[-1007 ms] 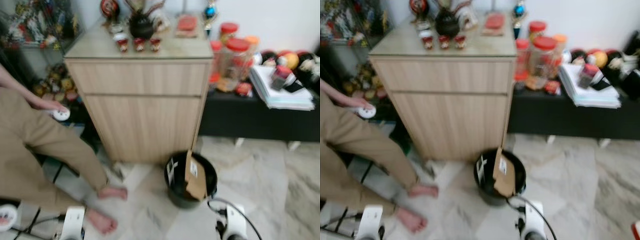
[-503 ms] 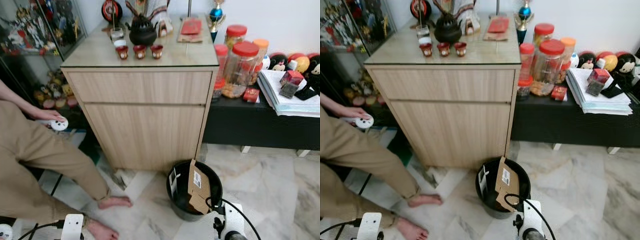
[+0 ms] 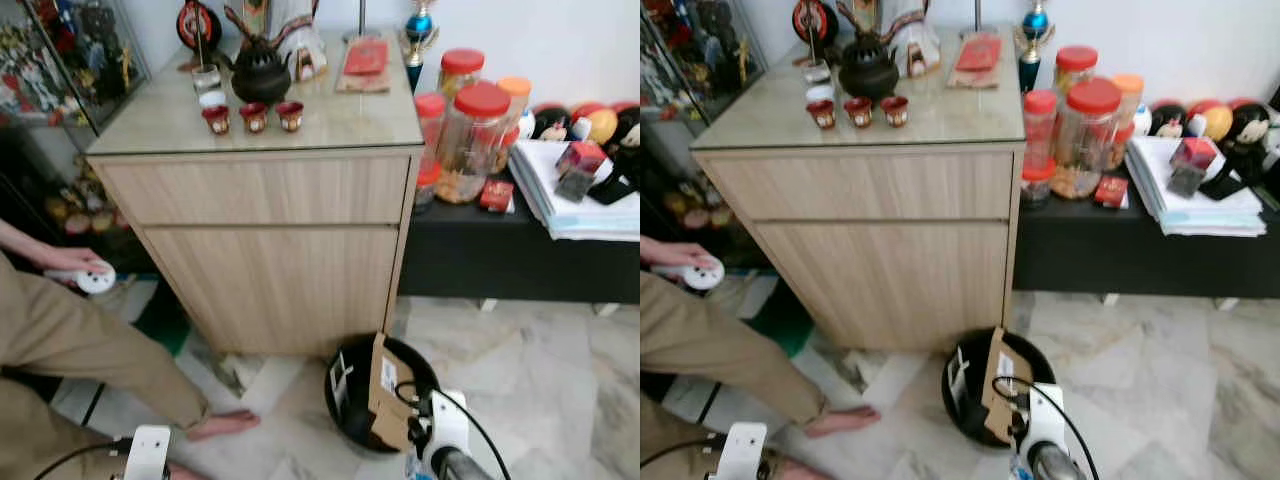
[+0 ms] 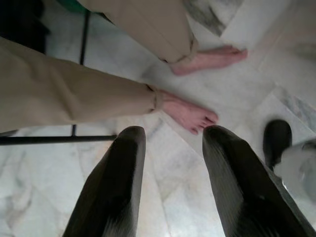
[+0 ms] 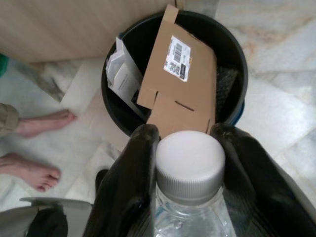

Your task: Picking trash to rubbish bin

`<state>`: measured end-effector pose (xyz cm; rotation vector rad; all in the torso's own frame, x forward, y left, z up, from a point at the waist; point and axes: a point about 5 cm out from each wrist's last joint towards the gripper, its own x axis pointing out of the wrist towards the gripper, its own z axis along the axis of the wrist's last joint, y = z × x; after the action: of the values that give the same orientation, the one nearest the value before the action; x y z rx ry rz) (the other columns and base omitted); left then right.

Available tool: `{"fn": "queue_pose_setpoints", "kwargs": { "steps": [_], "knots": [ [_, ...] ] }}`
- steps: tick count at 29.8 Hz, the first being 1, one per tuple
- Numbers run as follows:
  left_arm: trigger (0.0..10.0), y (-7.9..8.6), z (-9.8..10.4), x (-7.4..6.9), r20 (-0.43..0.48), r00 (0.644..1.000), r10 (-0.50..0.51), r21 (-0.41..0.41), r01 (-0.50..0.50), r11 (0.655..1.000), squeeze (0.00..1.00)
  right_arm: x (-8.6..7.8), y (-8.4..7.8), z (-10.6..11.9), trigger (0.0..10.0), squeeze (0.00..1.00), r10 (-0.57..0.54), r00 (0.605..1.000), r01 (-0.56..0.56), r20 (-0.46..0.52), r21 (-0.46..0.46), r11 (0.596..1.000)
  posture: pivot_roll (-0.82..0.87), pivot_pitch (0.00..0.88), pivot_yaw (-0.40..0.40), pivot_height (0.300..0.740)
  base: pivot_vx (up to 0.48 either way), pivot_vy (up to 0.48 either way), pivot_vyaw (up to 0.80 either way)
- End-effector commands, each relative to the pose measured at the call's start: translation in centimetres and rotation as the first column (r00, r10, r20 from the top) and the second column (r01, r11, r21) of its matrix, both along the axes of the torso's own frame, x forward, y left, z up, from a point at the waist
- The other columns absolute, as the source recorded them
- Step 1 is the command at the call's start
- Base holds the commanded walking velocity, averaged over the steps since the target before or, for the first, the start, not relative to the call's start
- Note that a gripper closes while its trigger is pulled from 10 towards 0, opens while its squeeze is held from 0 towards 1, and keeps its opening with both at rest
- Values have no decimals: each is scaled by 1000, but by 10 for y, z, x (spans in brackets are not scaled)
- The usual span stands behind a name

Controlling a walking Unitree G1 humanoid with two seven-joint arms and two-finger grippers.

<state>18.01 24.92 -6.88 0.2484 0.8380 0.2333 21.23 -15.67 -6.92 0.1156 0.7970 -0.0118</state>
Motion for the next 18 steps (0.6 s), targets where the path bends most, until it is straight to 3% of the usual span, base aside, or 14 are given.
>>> {"fn": "queue_pose_setpoints", "kwargs": {
  "steps": [1, 9, 14, 18],
  "knots": [
    [10000, 6, -1, -4, -20, 1000, 4, 13, -4, 1000, 0, 0, 6, 0, 10000, 0, 25, 1000, -25, -5, 11, 1000, 123, 152, 41, 740, 322, 0, 0],
    [10000, 3, 2, 2, 11, 1000, 30, 6, -30, 1000, 0, 4, 3, 2, 10000, 0, 50, 999, -50, 7, -2, 999, 137, 138, 22, 740, 319, 0, 0],
    [10000, 2, 3, 5, 22, 1000, 22, 13, -22, 1000, 0, 15, 5, 9, 10000, 0, 54, 998, -54, 43, -6, 999, 147, 135, 23, 740, 0, 0, 0],
    [10000, 9, 3, 1, 17, 999, 46, 20, -46, 999, 0, 36, 23, 24, 10000, 0, 112, 984, -118, 136, 36, 992, 174, 120, 27, 740, 0, 0, 0]
  ]
}}
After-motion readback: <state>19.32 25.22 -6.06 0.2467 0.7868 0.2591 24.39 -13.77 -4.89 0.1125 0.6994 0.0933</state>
